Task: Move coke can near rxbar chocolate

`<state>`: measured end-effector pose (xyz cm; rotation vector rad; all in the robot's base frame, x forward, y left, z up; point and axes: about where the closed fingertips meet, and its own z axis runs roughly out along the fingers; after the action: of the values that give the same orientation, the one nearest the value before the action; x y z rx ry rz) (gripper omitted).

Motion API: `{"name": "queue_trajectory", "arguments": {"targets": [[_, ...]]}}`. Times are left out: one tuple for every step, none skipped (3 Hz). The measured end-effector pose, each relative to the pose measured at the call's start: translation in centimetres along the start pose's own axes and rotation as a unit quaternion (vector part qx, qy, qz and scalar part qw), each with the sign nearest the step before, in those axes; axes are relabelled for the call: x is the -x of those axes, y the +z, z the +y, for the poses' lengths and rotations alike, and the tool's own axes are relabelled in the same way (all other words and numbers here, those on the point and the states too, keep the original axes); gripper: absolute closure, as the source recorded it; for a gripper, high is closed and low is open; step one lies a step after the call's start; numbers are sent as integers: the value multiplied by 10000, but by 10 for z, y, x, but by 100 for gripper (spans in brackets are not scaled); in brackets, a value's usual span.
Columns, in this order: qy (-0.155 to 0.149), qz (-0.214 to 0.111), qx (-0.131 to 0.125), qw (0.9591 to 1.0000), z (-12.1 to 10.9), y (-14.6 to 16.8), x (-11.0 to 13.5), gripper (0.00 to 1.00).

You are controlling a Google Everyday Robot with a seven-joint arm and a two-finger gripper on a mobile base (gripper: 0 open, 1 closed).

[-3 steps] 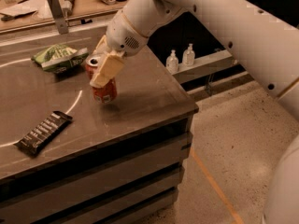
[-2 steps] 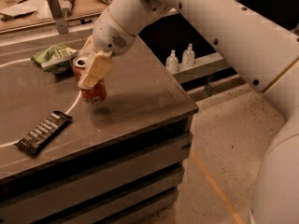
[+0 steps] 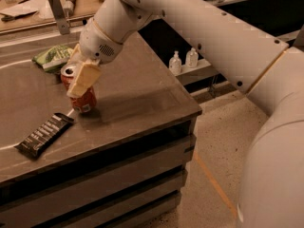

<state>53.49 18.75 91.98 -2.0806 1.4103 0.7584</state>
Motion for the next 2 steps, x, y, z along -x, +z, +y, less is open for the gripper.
{"name": "queue_trajectory", "arguments": {"targets": [[-104,32,19,9999,-8,16,-2,30],[-201,40,46,9998,-10,24,4,7]]}}
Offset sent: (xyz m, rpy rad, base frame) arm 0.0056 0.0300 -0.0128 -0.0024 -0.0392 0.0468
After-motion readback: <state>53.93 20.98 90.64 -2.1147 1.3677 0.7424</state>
